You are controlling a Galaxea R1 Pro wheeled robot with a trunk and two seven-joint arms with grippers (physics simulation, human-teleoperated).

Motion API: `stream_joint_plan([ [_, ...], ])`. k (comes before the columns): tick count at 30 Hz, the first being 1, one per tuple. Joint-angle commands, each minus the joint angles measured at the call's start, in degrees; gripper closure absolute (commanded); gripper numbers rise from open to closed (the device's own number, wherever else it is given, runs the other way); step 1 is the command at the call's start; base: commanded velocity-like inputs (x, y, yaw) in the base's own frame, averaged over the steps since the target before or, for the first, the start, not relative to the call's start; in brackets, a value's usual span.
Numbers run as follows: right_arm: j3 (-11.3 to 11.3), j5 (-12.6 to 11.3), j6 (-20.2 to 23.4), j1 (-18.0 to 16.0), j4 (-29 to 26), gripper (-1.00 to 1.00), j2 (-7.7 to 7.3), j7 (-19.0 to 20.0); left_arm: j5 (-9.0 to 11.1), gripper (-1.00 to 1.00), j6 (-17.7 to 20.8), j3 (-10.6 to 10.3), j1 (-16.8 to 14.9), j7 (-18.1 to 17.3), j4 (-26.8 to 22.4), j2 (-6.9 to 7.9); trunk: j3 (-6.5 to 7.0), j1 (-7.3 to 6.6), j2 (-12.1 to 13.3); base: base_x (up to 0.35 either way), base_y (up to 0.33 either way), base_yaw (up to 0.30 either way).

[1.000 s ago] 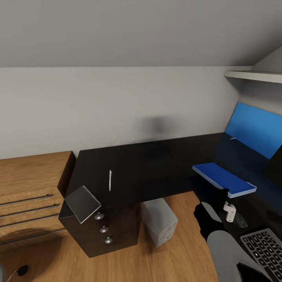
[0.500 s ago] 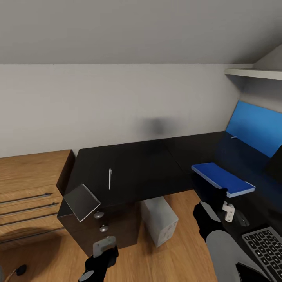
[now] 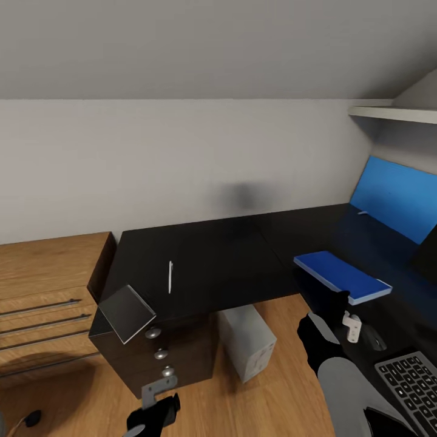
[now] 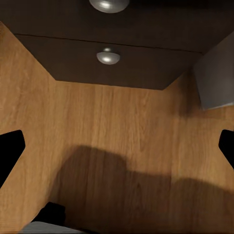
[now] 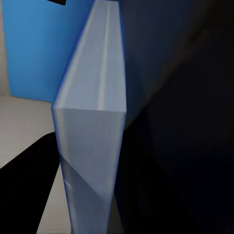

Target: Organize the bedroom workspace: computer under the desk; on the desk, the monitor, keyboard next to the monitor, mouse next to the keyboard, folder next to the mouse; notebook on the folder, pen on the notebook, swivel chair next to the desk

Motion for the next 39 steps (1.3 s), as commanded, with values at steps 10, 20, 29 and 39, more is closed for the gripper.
stream_joint_plan([
  [10, -0.19, -2.96, 0.70, -0.03, 0.65, 1.00, 0.06, 0.65, 0.26, -1.00, 0.23, -0.19, -0.07, 0.41, 0.56, 0.03, -0.06, 0.00, -0.03, 0.080, 0.077, 0.000],
  [20, -0.27, -2.88, 0.75, -0.03, 1.94, 1.00, -0.34, 0.62, 0.20, -1.00, 0.26, -0.97, -0.07, 0.41, 0.63, -0.06, -0.06, 0.00, -0.03, 0.005, 0.005, 0.000],
  [29, -0.31, -2.79, 0.73, -0.03, 2.42, 1.00, -0.49, 0.35, 0.01, -1.00, 0.26, -3.14, -0.07, 0.54, 0.60, 0.02, -0.06, 0.00, -0.03, 0.000, 0.000, 0.000],
  [39, -0.28, -2.84, 0.78, -0.03, 4.09, 1.00, -0.57, 0.36, -0.08, -1.00, 0.28, -3.20, -0.07, 0.59, 0.47, 0.03, -0.06, 0.00, -0.03, 0.000, 0.000, 0.000],
])
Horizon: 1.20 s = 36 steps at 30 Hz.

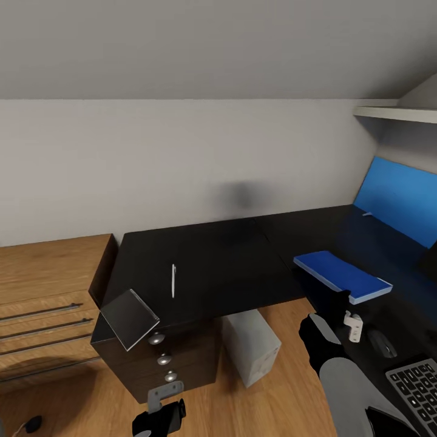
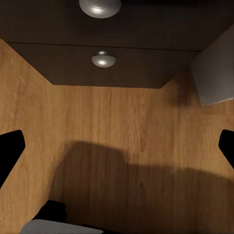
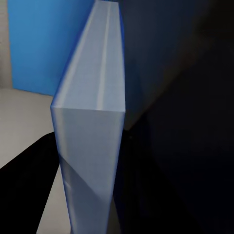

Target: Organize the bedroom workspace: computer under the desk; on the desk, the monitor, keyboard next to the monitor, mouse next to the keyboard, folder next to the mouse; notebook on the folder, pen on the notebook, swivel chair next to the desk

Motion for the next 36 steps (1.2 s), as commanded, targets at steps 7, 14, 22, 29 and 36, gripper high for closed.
stream_joint_plan([
  [7, -0.51, -3.58, 0.52, -0.03, 3.62, 1.00, -0.11, 0.20, 0.34, -1.00, 0.22, -0.21, -0.06, 0.43, -0.11, 0.06, -0.06, 0.00, -0.03, 0.000, 0.000, 0.000],
  [14, -0.51, -3.58, 0.52, -0.03, 3.59, 1.00, -0.12, 0.20, 0.47, -1.00, 0.25, -0.22, -0.06, 0.43, -0.11, 0.06, -0.06, 0.00, -0.03, 0.000, 0.000, 0.000],
  [22, -0.51, -3.58, 0.52, -0.03, 3.54, 1.00, -0.12, 0.25, 0.52, -1.00, 0.26, -0.18, -0.06, 0.43, -0.07, 0.06, -0.06, 0.00, -0.03, 0.000, 0.000, 0.000],
  [29, -0.51, -3.58, 0.52, -0.03, 3.54, 1.00, -0.12, 0.29, 0.52, -1.00, 0.23, -0.18, -0.06, 0.38, -0.04, 0.06, 0.48, -0.66, 1.18, 0.000, 0.000, 0.000],
  [36, -0.51, -3.58, 0.52, -0.03, 3.54, 1.00, -0.12, 0.29, 0.52, -1.00, 0.25, -0.47, -0.06, 0.34, -0.02, 0.06, 1.74, -2.19, 3.98, 0.000, 0.000, 0.000],
])
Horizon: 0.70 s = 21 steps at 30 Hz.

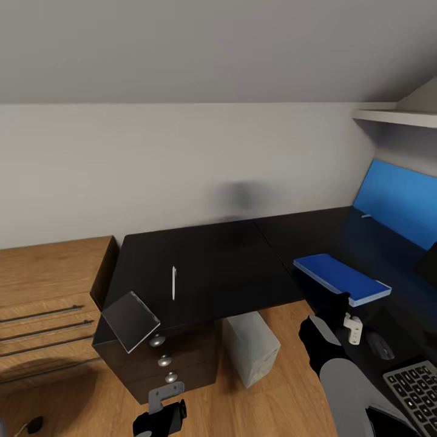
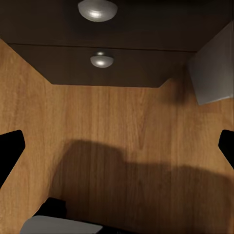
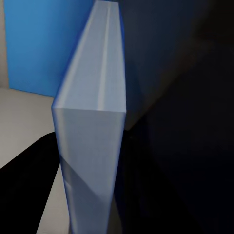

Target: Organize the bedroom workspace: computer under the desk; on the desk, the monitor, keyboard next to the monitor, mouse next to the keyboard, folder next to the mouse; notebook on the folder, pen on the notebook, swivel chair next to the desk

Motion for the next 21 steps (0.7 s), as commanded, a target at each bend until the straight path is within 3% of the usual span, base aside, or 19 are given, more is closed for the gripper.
stream_joint_plan([
  [1, -0.48, -3.24, 0.48, -0.03, 2.46, 1.00, 0.05, 0.57, 0.27, -1.00, 0.17, -0.30, -0.06, 0.43, -0.09, 0.06, 0.13, -0.22, 0.39, 0.000, 0.000, 0.000],
  [11, -0.48, -3.21, 0.46, -0.03, 2.42, 1.00, 0.05, 0.57, 0.27, -1.00, 0.19, -0.60, -0.06, 0.43, 0.00, 0.06, 0.13, -0.22, 0.39, 0.000, 0.000, 0.000],
  [18, -0.48, -3.16, 0.39, -0.03, 2.38, 1.00, 0.05, 0.65, 0.27, -1.00, 0.11, -0.61, -0.06, 0.41, 0.00, -0.01, 1.38, -1.76, 3.19, 0.000, 0.000, 0.000],
  [21, -0.48, -3.15, 0.39, -0.03, 2.34, 1.00, 0.05, 0.65, 0.27, -1.00, 0.13, -0.61, -0.06, 0.41, 0.00, -0.02, 1.38, -1.76, 3.19, 0.000, 0.000, 0.000],
])
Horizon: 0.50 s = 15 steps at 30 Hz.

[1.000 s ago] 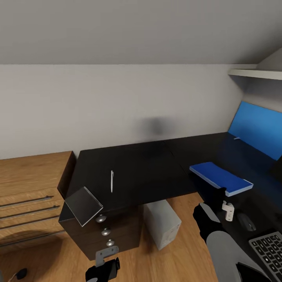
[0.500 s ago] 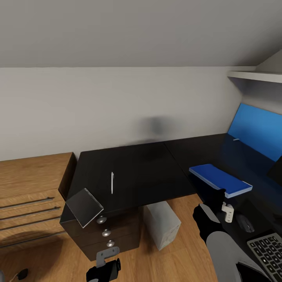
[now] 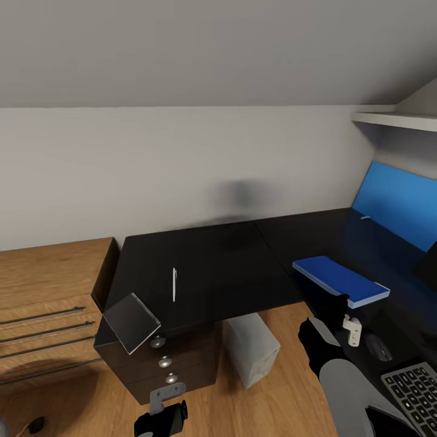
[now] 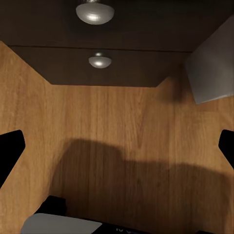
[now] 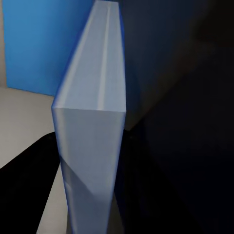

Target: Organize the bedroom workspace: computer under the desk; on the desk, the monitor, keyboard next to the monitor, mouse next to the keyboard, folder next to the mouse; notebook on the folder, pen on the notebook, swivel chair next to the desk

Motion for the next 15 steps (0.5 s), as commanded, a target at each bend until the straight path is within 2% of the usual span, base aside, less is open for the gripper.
stream_joint_plan([
  [1, -0.44, -3.23, 0.47, -0.03, 1.24, 1.00, 0.05, 0.57, 0.27, -1.00, 0.20, -0.19, -0.06, 0.44, -0.09, 0.06, -0.06, 0.00, -0.03, 0.000, 0.000, 0.000],
  [15, -0.44, -3.23, 0.47, -0.03, 1.12, 1.00, 0.05, 0.57, 0.27, -1.00, 0.24, -0.46, -0.06, 0.41, 0.32, 0.06, -0.06, 0.00, -0.03, 0.000, 0.000, 0.000],
])
